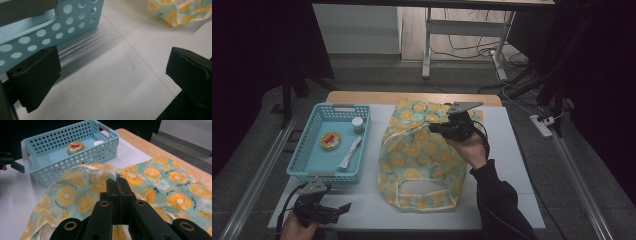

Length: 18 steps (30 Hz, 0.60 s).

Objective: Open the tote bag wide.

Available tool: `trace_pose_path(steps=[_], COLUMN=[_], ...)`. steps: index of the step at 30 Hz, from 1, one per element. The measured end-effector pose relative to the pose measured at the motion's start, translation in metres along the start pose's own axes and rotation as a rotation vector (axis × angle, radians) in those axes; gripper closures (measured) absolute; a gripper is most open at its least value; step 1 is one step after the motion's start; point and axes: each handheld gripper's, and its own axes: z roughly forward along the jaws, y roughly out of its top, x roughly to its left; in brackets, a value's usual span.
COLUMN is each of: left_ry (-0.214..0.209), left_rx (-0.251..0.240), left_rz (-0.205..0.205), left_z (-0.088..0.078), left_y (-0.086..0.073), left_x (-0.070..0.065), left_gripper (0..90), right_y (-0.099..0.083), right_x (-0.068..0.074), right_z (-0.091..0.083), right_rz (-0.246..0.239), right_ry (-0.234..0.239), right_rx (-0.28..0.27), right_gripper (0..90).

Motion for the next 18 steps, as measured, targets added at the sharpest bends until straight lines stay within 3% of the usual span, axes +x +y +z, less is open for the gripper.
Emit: trace_pose_path(steps=[7,18], left_ry=[0.000,0.005], left_rx=[-0.012,-0.016], left_rz=[-0.001,-0.017], left_z=[-0.0015,-0.0017], left_y=[-0.0007,-0.0007], left_x=[-0.0003,0.0012], left_gripper=[0.1,0.0], right_y=[0.0011,-0.0058], right_x=[0.0012,-0.0044], right_z=[-0.0035,0.0006], right_rz=[-0.008,-0.004], right_ry=[-0.008,-0.013], right_rx=[-0.025,0.000], right_gripper=[90.0,90.0])
